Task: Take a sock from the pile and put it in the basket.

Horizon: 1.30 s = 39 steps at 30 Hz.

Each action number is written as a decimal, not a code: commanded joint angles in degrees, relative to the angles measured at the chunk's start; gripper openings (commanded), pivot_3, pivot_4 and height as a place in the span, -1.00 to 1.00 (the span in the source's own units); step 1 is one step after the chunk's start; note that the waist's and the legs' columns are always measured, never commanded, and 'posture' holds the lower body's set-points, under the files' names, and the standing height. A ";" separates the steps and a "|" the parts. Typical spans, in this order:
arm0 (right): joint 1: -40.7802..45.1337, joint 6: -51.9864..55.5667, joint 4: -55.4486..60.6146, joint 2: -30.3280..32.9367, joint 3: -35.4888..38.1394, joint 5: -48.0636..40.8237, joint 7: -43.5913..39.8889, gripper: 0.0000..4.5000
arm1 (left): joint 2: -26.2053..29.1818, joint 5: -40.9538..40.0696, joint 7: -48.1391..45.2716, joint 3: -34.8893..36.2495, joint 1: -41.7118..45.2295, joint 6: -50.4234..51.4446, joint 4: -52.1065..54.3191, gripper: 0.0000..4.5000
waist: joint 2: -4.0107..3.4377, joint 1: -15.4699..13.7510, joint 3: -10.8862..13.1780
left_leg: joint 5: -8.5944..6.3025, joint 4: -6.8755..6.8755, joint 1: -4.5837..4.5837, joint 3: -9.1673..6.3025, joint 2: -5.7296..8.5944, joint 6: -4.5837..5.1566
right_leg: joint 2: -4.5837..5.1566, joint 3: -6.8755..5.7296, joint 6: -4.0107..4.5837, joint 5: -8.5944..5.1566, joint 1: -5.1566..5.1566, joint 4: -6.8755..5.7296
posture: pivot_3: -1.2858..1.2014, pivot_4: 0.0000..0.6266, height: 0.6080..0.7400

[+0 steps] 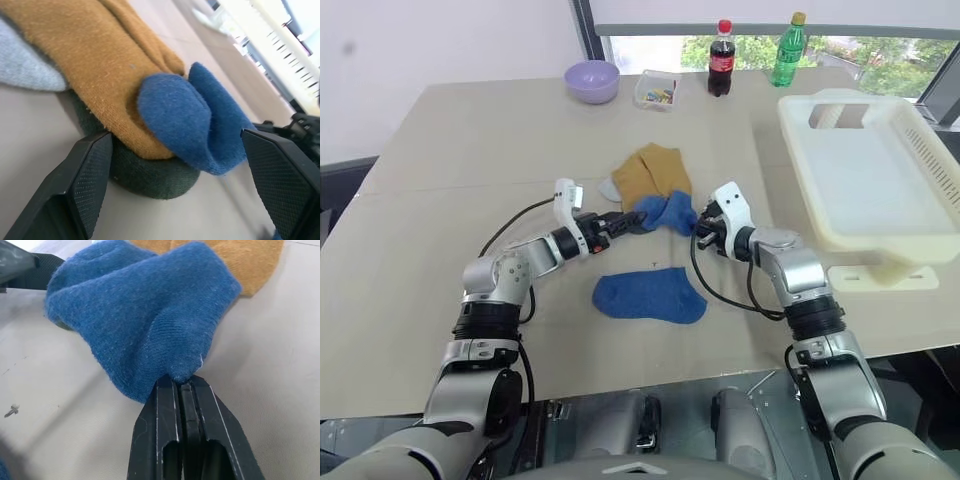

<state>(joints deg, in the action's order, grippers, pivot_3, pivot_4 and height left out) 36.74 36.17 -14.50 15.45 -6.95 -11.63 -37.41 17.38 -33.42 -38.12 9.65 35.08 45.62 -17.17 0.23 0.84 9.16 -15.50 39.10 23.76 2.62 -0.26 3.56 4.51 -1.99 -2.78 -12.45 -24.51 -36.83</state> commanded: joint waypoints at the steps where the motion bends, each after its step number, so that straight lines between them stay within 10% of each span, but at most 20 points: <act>1: -0.51 0.34 1.48 -0.40 -0.86 0.23 0.12 -0.98 | -0.57 -2.13 0.14 1.22 -0.23 1.24 2.72 0.93 | 0.00 0.04 0.00 | 0.00 0.00 0.00 0.00 0.00 0.00 | 0.00 0.01 0.00 0.00 0.00 0.00 | 0.03 -0.52 1.00; 39: -1.92 1.02 3.46 -2.11 -0.43 0.57 1.80 -0.98 | -1.40 -15.98 0.81 6.21 -1.26 15.46 5.90 0.93 | 0.02 0.11 -0.02 | 0.01 0.05 -0.04 0.01 0.00 -0.01 | -0.03 0.08 0.00 0.00 0.00 -0.07 | 0.03 -0.52 1.00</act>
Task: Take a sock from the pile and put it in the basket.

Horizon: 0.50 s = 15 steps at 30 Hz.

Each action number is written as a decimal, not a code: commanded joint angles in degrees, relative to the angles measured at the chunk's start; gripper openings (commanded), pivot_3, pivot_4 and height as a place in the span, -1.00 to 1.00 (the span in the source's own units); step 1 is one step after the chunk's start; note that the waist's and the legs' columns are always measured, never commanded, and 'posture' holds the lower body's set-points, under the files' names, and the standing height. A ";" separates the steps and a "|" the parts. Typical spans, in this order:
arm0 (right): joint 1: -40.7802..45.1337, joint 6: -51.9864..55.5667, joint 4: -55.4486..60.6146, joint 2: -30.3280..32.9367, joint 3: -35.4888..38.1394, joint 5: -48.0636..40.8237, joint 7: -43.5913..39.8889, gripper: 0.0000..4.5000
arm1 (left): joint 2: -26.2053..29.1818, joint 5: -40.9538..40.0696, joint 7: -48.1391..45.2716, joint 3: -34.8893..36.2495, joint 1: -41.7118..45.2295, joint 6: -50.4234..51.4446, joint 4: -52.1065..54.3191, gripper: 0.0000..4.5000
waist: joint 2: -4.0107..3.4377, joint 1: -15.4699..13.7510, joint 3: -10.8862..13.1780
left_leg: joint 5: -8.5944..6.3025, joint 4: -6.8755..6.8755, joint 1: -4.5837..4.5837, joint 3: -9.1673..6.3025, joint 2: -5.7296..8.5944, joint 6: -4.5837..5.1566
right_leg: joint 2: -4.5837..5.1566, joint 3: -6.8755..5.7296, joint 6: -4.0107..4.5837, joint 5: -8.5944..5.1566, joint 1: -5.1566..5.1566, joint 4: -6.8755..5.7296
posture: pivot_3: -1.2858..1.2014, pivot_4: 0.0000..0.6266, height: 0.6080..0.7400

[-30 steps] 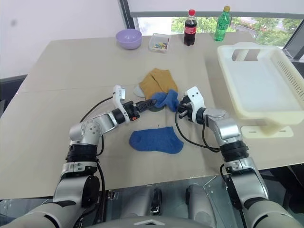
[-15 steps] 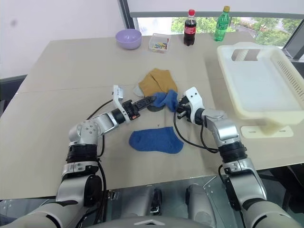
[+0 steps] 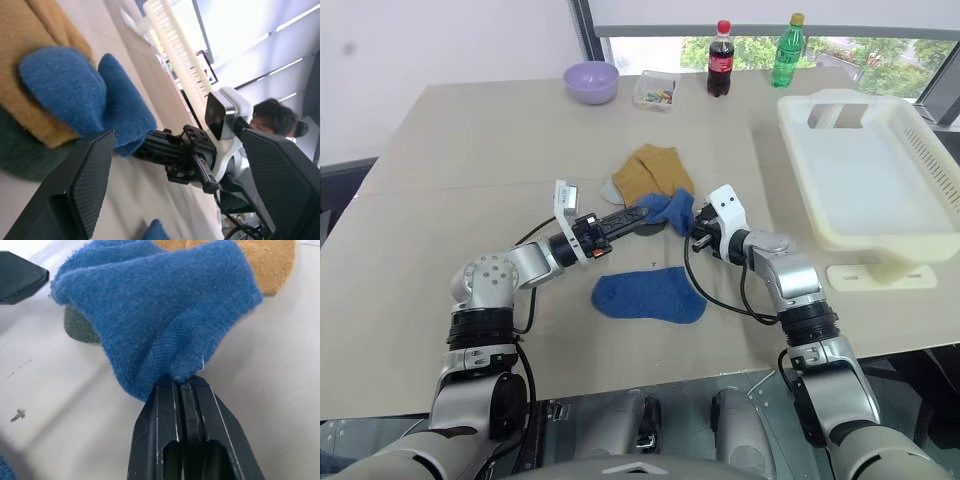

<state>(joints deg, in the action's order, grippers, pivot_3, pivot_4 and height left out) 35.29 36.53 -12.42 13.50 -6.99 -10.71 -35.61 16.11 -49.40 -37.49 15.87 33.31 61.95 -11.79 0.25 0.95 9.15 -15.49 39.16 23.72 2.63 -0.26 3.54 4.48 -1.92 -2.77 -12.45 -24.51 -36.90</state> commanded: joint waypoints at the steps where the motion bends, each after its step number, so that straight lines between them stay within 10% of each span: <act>1: -0.40 0.68 1.33 -0.11 -0.33 -0.35 0.00 -0.98 | -0.08 0.36 0.36 -0.30 0.47 -0.88 0.07 0.93 | 0.00 -0.01 0.00 | 0.00 0.00 0.00 0.00 0.00 0.00 | 0.00 0.00 0.00 0.00 0.00 0.00 | 0.03 -0.52 1.00; 15: -0.43 0.98 1.43 -0.45 -0.17 -0.37 0.27 -0.98 | -0.99 3.28 1.96 -0.84 1.66 -4.32 -4.59 0.93 | 0.01 -0.01 -0.01 | 0.00 0.00 0.00 0.01 0.00 0.00 | 0.00 0.01 0.00 0.00 0.00 -0.01 | 0.03 -0.52 1.00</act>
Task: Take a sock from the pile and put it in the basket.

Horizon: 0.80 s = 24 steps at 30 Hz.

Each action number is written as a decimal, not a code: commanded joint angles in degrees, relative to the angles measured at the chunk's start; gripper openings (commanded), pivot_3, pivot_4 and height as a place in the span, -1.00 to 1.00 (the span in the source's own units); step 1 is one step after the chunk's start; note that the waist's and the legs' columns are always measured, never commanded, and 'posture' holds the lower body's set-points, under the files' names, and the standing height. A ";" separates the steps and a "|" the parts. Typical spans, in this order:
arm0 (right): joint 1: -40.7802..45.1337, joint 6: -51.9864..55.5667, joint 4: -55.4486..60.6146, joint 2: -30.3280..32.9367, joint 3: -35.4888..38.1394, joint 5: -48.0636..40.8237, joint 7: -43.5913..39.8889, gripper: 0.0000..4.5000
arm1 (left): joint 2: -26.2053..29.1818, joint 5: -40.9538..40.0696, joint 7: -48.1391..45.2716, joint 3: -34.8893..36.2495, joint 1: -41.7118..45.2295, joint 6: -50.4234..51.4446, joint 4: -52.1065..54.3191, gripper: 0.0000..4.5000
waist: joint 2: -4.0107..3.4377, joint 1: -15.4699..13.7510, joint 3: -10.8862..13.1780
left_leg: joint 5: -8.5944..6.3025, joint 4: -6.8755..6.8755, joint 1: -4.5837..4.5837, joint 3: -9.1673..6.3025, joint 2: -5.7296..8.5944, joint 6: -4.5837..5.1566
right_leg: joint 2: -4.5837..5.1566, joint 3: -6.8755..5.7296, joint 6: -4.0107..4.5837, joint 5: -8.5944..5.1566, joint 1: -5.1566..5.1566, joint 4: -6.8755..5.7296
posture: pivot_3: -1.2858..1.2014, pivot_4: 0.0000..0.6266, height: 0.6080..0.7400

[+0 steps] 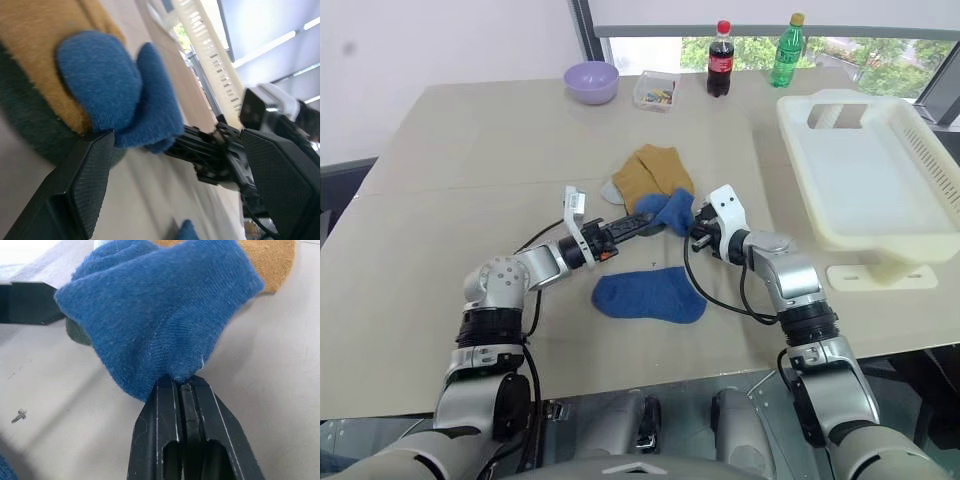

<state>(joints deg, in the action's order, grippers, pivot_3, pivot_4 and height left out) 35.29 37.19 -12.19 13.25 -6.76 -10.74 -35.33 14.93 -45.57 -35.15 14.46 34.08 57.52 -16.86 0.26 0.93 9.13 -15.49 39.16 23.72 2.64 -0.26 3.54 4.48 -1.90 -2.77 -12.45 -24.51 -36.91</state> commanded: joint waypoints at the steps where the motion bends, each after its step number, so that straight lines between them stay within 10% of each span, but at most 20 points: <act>1: -0.40 0.30 1.17 -0.16 -0.40 -0.33 -0.05 -0.98 | 0.37 -1.32 -0.98 0.47 0.68 1.34 0.87 0.93 | 0.00 0.01 0.00 | 0.00 0.00 0.00 0.00 0.00 0.00 | 0.00 0.00 0.00 0.00 0.00 0.00 | 0.03 -0.52 1.00; 24: -0.67 0.48 1.33 -0.06 -0.37 -0.36 -0.07 -0.98 | -0.74 -0.23 -1.62 -0.78 -0.69 1.95 1.45 0.93 | 0.00 0.01 0.00 | 0.00 0.01 0.00 0.00 0.00 0.00 | 0.00 0.01 0.00 0.00 0.00 -0.02 | 0.03 -0.52 1.00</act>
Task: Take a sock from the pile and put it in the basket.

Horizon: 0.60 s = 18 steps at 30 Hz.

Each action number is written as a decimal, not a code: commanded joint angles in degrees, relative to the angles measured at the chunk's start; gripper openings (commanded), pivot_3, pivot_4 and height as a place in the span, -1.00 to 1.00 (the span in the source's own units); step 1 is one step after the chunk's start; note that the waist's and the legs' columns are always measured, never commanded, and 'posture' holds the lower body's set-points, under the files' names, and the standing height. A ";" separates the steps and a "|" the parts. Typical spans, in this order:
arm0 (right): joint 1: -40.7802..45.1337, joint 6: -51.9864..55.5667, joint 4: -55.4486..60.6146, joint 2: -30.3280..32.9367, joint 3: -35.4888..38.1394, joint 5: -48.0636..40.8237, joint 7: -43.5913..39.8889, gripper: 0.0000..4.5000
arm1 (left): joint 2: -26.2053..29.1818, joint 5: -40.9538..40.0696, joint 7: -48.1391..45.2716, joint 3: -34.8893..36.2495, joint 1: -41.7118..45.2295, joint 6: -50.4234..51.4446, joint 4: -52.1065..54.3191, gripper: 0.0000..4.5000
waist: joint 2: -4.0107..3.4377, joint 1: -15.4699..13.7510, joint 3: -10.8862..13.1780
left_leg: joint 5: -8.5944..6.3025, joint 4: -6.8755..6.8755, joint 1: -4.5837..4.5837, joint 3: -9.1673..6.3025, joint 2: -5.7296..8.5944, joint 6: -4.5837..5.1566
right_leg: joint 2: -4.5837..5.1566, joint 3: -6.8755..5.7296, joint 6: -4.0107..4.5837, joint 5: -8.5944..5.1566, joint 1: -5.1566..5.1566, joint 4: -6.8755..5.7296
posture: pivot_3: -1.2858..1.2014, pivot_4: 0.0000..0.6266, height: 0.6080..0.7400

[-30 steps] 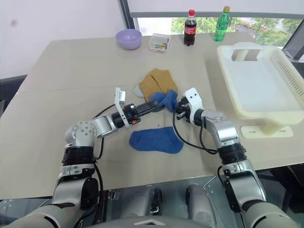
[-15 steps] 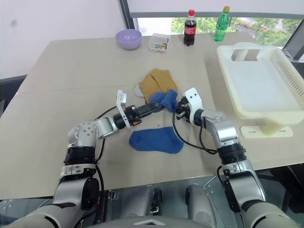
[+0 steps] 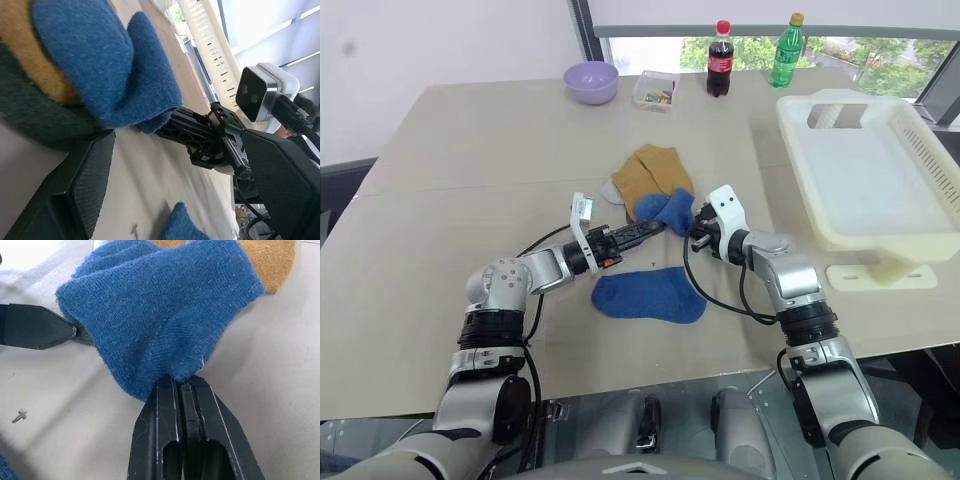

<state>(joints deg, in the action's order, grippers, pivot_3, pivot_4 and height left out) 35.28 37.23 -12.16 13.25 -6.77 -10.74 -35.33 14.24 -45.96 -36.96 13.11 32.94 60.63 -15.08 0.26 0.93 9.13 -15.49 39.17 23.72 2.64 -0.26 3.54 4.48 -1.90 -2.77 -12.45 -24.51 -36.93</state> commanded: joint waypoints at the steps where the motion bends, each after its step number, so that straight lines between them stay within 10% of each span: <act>1: -0.69 0.43 1.29 -0.05 -0.37 -0.37 -0.07 -0.98 | -0.07 0.22 0.22 0.69 0.58 -1.30 -0.59 0.93 | 0.00 0.01 0.00 | 0.00 0.00 0.00 0.00 0.00 0.00 | 0.00 0.00 0.00 0.00 0.00 0.00 | 0.03 -0.52 1.00; 18: -0.77 1.00 1.76 -0.48 -1.35 -0.30 -0.41 -0.98 | -3.25 -2.12 4.14 9.47 4.82 -9.32 -5.23 0.93 | 0.01 -0.02 -0.01 | 0.00 0.02 0.01 0.00 0.00 0.00 | 0.00 0.00 0.00 0.00 0.00 0.00 | 0.03 -0.52 1.00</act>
<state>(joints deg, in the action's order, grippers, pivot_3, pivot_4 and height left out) 35.19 37.58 -11.75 13.07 -7.20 -10.72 -35.43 11.21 -46.85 -32.74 22.04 36.76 51.78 -21.18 0.27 0.92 9.12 -15.49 39.19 23.72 2.64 -0.26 3.55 4.48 -1.90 -2.77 -12.45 -24.51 -36.93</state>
